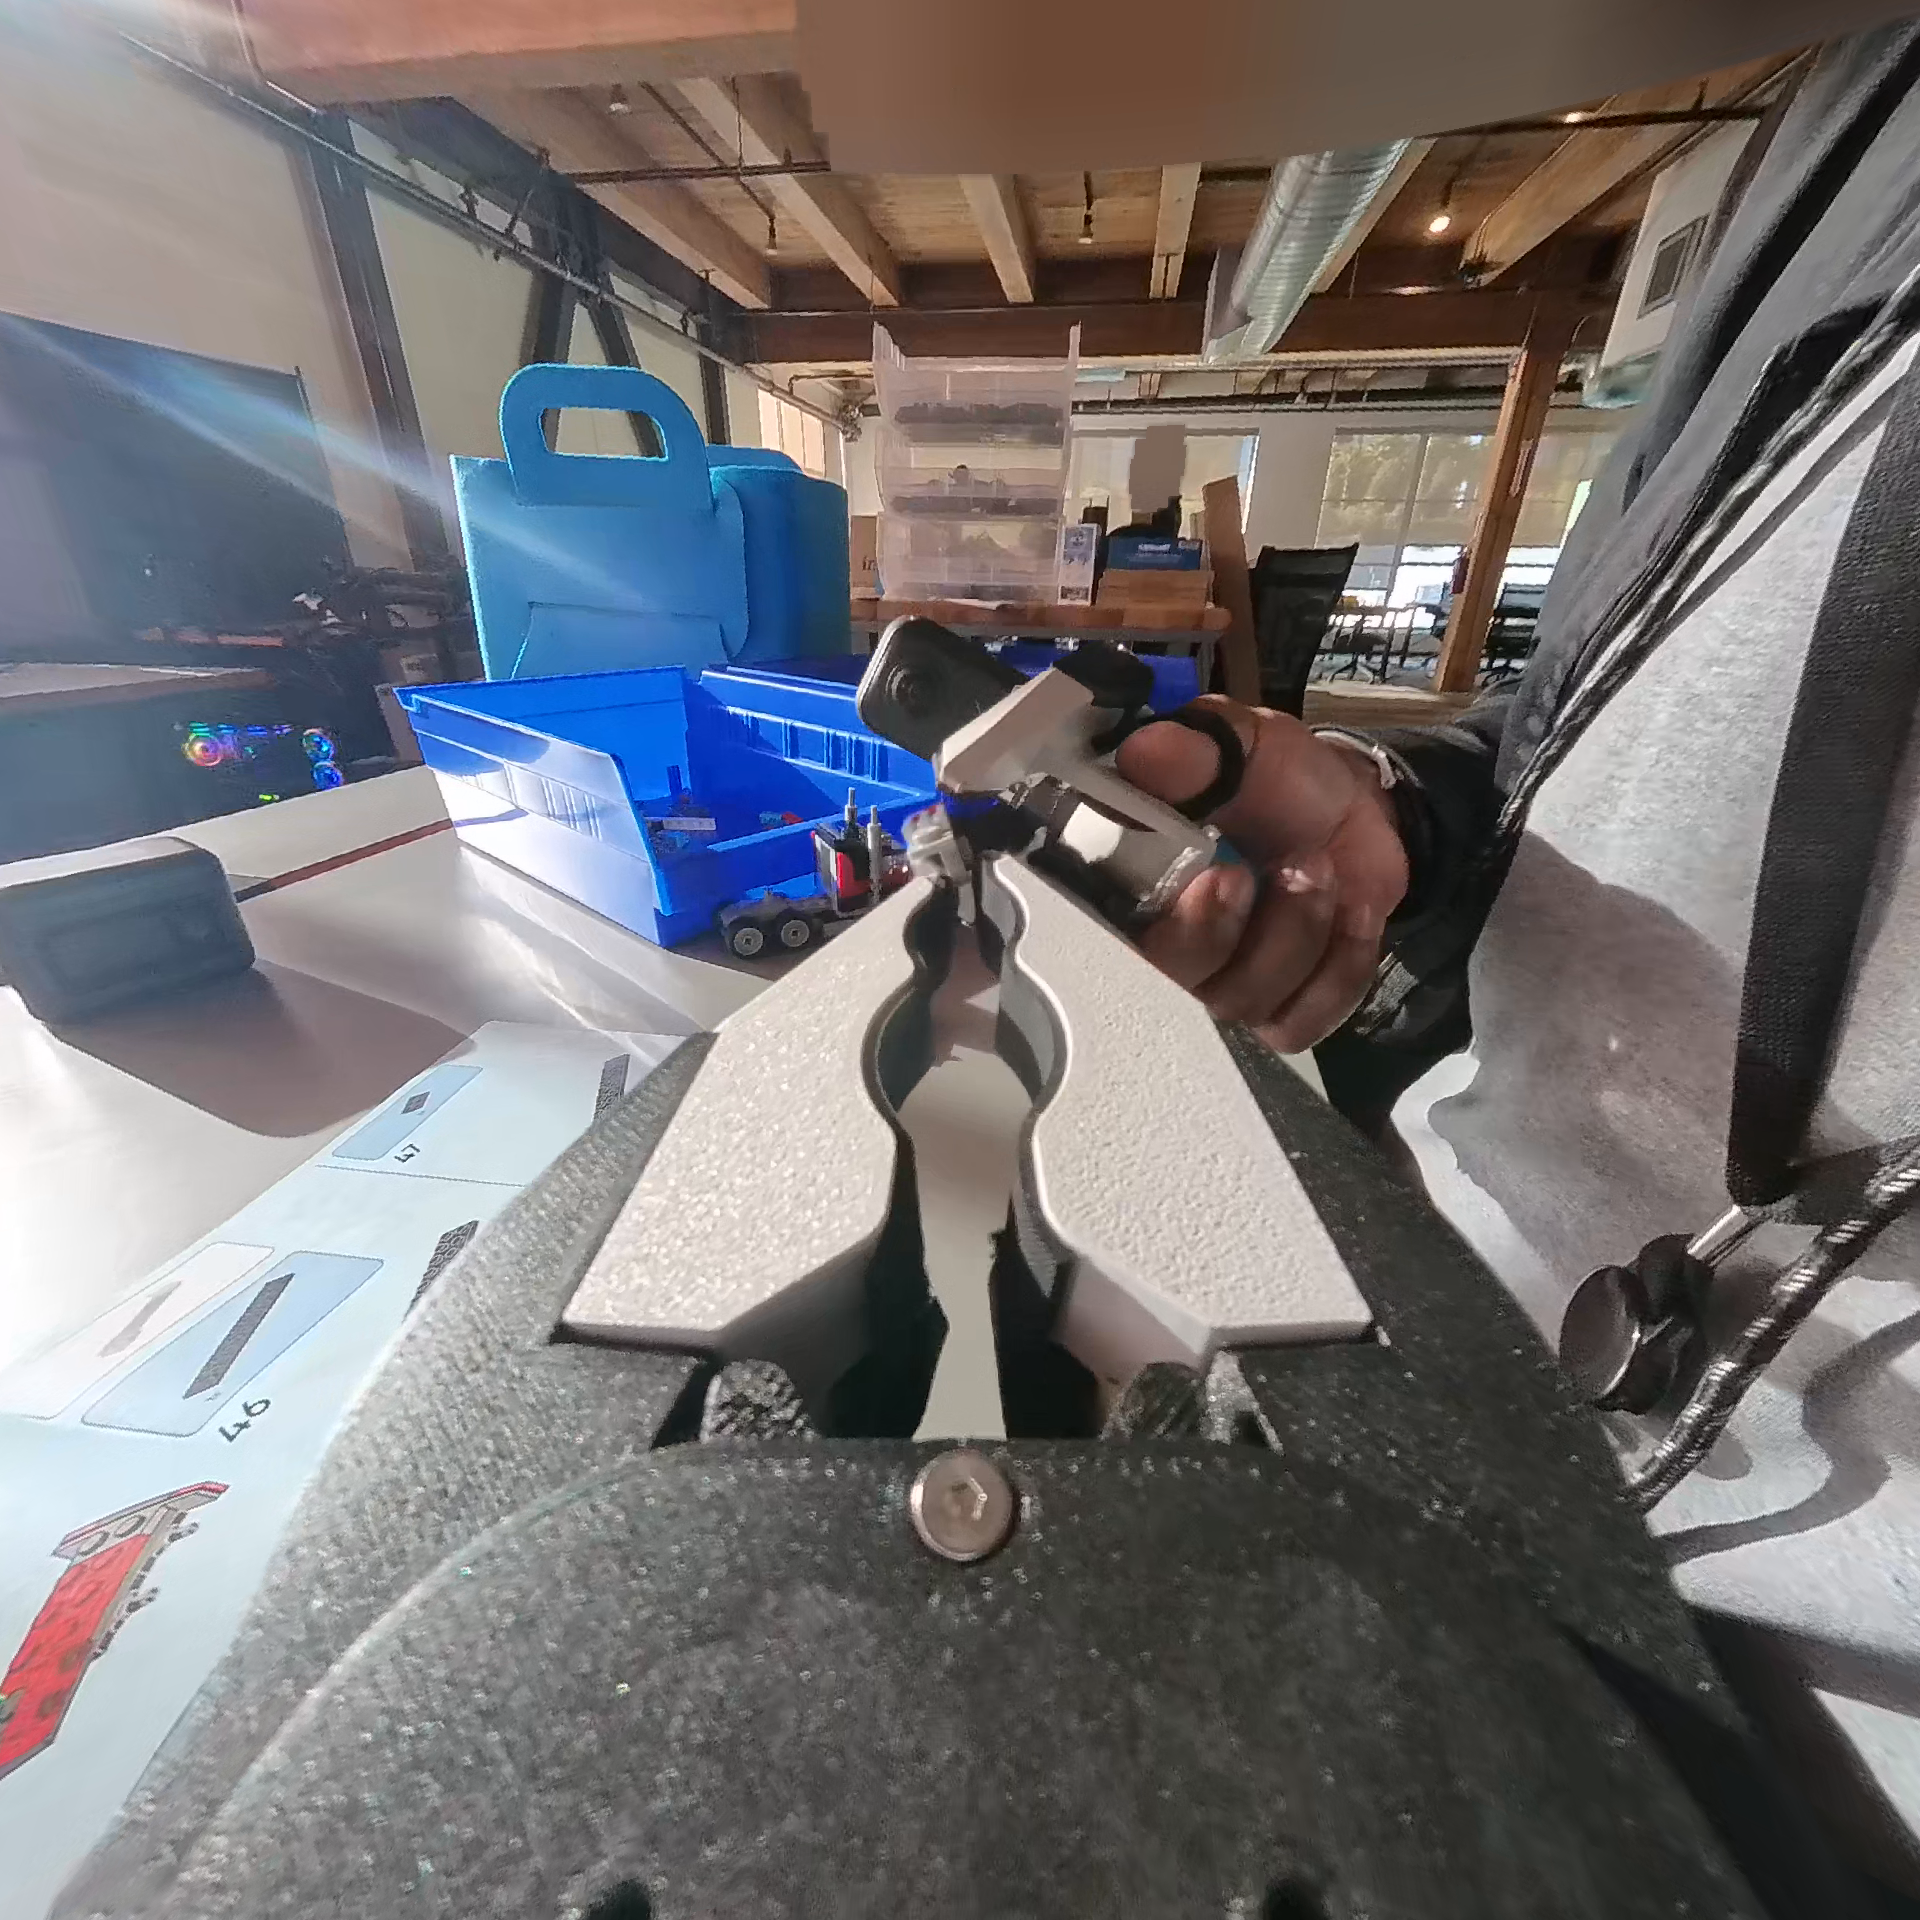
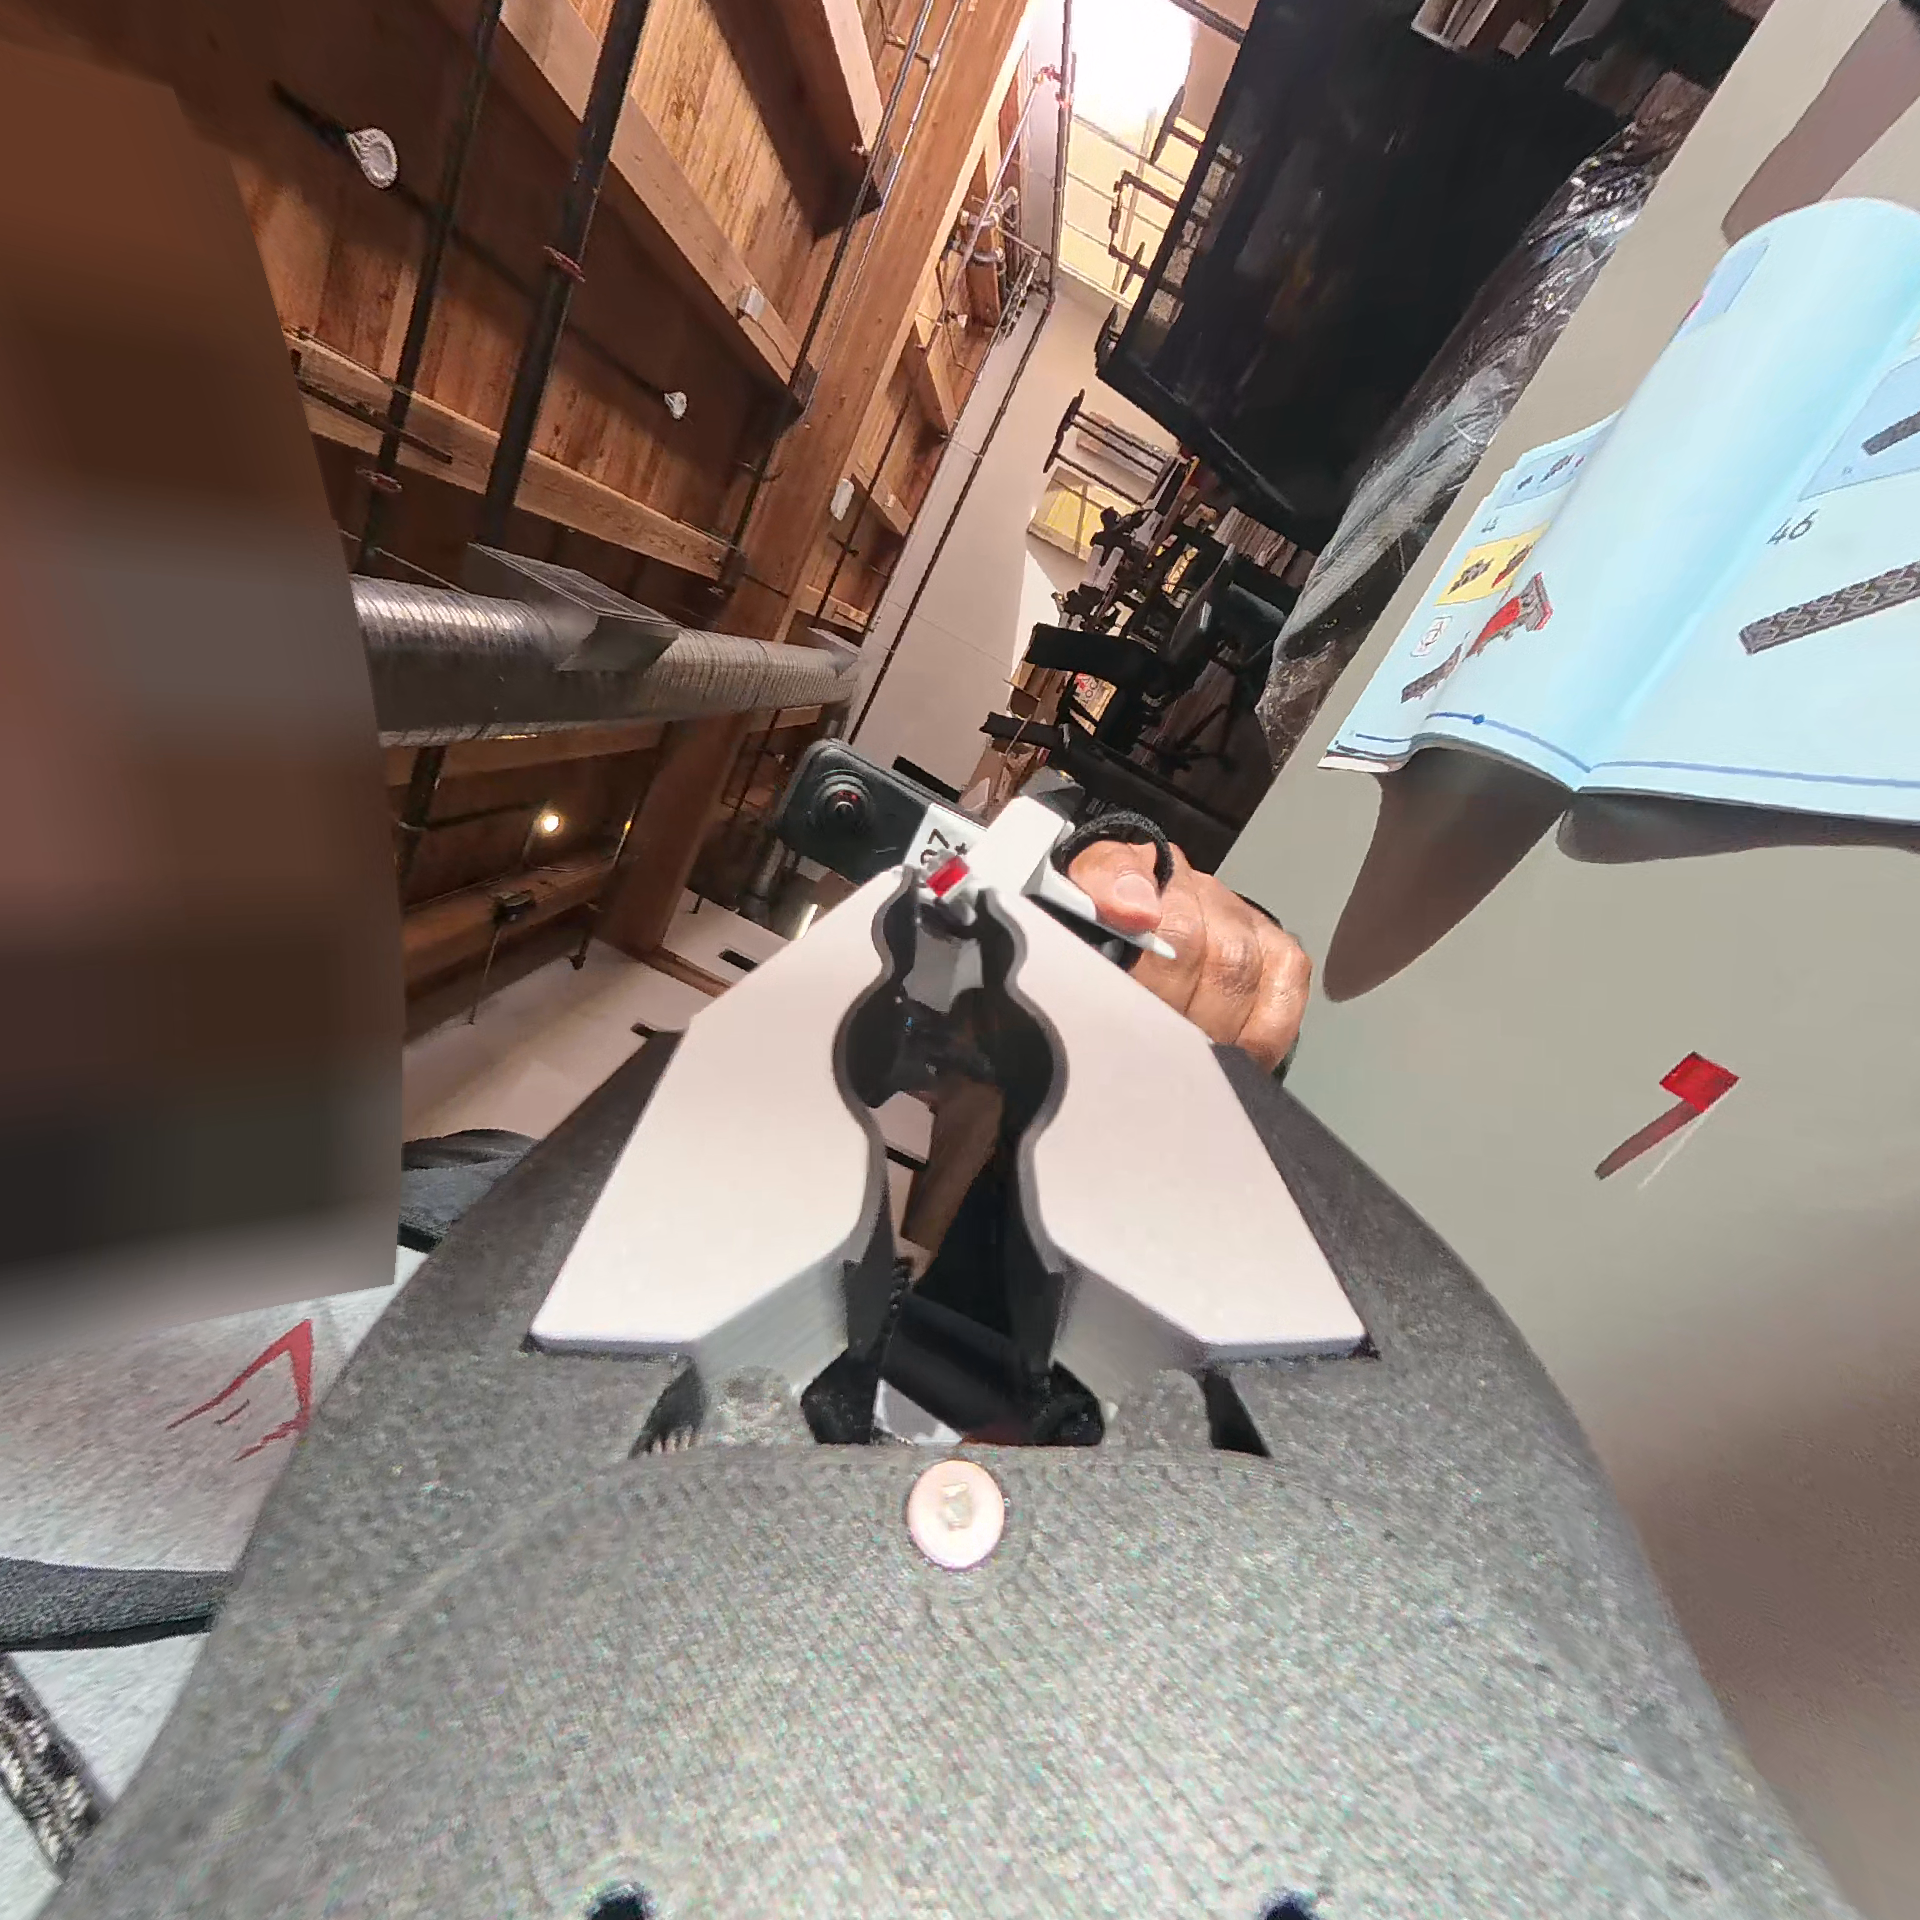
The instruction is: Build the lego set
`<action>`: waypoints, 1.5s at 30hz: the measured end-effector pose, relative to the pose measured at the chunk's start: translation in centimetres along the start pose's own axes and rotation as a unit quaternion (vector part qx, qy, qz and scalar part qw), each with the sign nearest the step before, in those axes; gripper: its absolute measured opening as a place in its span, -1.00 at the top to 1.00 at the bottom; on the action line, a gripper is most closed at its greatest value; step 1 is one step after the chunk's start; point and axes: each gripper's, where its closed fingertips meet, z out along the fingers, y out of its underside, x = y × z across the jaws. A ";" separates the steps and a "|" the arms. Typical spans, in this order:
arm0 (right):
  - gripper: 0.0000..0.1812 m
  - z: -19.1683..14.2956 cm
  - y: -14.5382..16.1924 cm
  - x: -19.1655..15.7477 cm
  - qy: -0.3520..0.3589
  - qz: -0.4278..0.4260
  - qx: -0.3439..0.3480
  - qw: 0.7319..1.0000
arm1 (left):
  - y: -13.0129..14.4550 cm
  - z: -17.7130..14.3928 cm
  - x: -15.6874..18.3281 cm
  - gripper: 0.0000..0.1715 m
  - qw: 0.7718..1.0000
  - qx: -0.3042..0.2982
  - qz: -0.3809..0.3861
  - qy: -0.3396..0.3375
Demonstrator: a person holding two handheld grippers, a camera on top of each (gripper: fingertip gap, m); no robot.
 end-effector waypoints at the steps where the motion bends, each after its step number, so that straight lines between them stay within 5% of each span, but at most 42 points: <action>1: 0.79 0.0 -0.1 0.0 0.003 -0.012 -0.002 1.000 | -0.2 -0.1 -0.1 0.95 1.000 0.006 -0.005 0.001; 9: 0.64 0.4 -0.8 -0.1 0.057 -0.208 -0.068 0.974 | -1.2 -0.8 0.0 0.96 0.999 0.037 -0.028 0.013; 17: 0.75 1.4 -0.1 -1.1 0.008 -0.203 -0.105 0.973 | -1.4 -0.9 0.3 0.96 0.998 0.042 -0.034 0.025; 20: 0.77 1.3 -0.3 -0.8 0.023 -0.261 -0.105 0.959 | -1.5 -1.0 0.0 0.96 0.997 0.049 -0.056 0.027; 23: 0.76 0.9 -0.7 0.2 0.073 -0.391 -0.115 0.910 | -1.6 -1.2 -0.3 0.96 0.993 0.058 -0.092 0.034; 26: 0.76 0.6 -1.3 0.9 0.115 -0.539 -0.129 0.824 | -1.3 -1.3 -0.8 0.96 0.986 0.061 -0.147 0.043; 31: 0.75 1.4 -0.6 0.6 0.099 -0.670 -0.156 0.719 | -1.6 -1.5 -0.5 0.96 0.973 0.079 -0.204 0.075; 45: 0.93 2.2 -0.6 0.8 0.119 -0.758 -0.160 0.621 | -1.2 -1.1 -0.8 0.91 0.962 0.069 -0.251 0.078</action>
